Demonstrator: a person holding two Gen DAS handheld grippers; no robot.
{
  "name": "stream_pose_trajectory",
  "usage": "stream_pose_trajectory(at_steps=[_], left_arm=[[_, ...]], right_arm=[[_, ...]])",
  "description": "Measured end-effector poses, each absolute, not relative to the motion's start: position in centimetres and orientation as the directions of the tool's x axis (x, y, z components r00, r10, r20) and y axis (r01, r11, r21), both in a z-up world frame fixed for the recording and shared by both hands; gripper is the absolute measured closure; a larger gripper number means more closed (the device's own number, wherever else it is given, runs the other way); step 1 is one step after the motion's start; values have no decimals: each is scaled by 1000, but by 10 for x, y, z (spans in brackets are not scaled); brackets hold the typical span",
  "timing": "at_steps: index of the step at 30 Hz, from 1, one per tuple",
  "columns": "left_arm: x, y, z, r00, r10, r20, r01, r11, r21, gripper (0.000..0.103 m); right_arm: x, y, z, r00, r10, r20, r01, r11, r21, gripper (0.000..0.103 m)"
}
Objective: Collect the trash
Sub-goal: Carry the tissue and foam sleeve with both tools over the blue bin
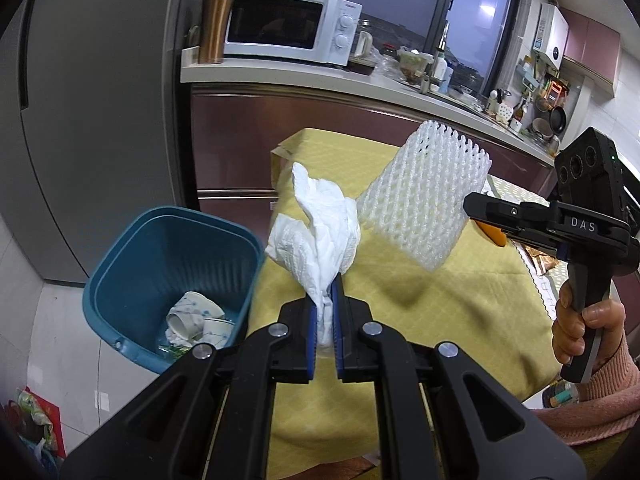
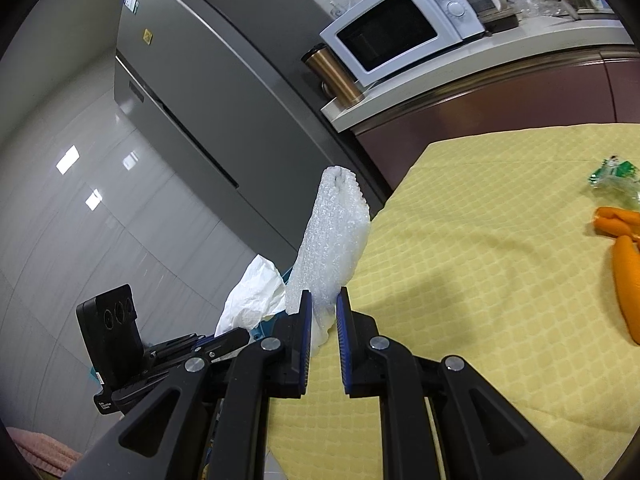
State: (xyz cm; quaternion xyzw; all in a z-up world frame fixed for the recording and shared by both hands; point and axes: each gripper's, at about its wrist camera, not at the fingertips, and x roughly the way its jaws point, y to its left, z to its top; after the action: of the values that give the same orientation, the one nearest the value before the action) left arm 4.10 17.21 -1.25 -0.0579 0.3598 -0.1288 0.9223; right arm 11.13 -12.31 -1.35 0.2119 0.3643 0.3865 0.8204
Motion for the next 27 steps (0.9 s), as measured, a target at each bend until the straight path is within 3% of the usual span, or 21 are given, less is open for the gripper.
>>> stream_pose_trajectory(at_steps=[27], left_arm=[[39,235,-28,722,-156,-674,30,980,-195,96]], right_arm=[[124,-63,-6,336,821,-461,-557,568,606,92]])
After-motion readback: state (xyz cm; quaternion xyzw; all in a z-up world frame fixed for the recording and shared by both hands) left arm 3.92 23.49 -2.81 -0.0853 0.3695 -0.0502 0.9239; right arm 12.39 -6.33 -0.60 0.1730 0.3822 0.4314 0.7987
